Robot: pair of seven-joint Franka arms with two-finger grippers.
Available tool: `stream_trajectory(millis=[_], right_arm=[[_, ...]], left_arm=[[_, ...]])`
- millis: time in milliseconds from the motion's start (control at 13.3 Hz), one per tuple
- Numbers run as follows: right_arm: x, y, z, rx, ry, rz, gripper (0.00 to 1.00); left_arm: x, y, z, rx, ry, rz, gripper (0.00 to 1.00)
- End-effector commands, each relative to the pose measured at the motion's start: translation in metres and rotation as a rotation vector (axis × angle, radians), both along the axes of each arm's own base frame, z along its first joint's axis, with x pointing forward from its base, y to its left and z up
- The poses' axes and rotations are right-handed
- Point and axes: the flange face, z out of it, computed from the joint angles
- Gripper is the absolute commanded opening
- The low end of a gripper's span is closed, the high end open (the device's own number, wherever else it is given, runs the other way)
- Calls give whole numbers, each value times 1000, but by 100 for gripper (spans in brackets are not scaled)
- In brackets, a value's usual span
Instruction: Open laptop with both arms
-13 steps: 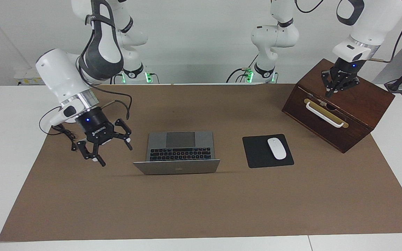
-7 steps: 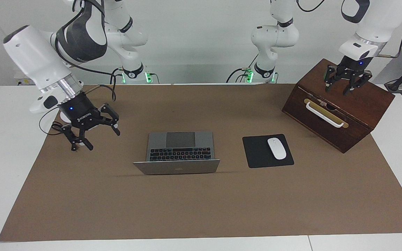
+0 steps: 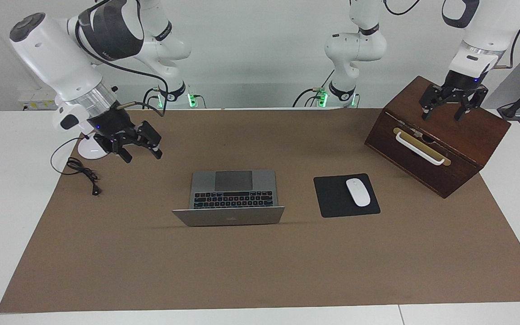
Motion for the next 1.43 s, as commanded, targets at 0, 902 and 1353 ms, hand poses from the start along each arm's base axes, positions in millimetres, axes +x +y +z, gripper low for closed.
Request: stream_trajectory(millis=[0, 902, 1353], right_arm=[[-24, -31, 7, -101, 57, 7, 99], [-64, -30, 49, -155, 17, -14, 98], [-62, -25, 56, -153, -6, -12, 98]], left_arm=[[-4, -6, 2, 11, 35, 78, 100], [25, -13, 20, -7, 153, 87, 100], [24, -13, 18, -8, 167, 87, 100]])
